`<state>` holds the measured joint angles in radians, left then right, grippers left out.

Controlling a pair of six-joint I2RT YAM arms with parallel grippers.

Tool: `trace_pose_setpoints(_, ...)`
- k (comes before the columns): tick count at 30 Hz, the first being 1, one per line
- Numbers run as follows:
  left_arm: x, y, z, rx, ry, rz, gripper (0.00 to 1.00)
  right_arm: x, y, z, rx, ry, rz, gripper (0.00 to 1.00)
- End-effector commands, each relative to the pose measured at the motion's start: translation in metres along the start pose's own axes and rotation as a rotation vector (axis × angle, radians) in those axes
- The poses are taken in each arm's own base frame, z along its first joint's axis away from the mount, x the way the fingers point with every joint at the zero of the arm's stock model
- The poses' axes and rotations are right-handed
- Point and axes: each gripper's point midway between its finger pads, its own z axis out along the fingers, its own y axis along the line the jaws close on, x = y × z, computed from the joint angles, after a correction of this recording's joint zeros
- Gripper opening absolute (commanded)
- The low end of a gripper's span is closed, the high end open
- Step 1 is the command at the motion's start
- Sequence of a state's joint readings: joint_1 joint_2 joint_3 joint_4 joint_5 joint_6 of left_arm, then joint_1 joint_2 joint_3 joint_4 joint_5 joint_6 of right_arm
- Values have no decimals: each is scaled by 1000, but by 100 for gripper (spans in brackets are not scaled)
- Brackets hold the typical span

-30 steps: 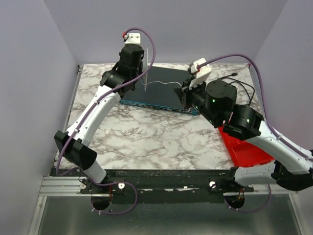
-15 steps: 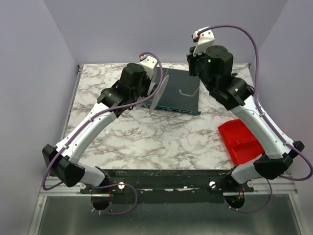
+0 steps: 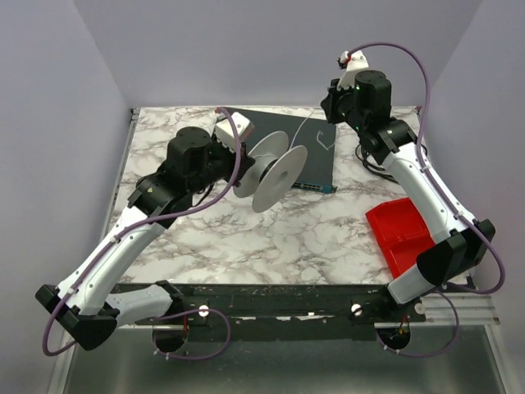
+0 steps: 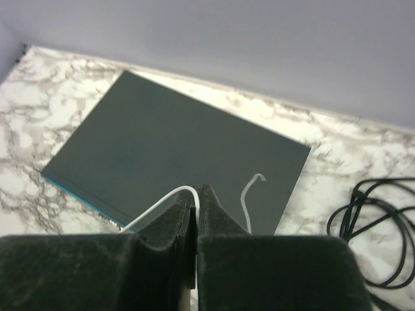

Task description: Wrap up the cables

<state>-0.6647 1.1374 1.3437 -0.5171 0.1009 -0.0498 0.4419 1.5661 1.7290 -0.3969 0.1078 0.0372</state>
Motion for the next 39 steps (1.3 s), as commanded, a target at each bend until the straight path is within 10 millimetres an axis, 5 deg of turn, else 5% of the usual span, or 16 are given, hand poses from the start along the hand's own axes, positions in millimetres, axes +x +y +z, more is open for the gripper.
trace_pose_setpoints(1,-71,-15,-34,90,-260,-131,0,41,11,14,-127,53,126,1)
trace_pose_setpoints(6,-99,2,-55,54,-358,-313,0,80,26,10,-204,97,209,1)
trace_pose_setpoints(12,-127,18,-68,-17,-458,-476,0,115,72,-13,-461,93,369,1)
trace_pose_setpoints(20,-154,23,-76,-53,-584,-560,0,116,118,-53,-796,12,601,2)
trace_pose_setpoints(24,-164,13,-75,-40,-619,-567,0,111,133,-72,-922,-17,668,10)
trace_pose_setpoints(29,-170,8,-78,-60,-653,-591,0,103,146,-91,-1038,-50,736,22)
trace_pose_setpoints(39,-180,29,-87,-188,-727,-613,0,117,179,-115,-1154,-15,806,22)
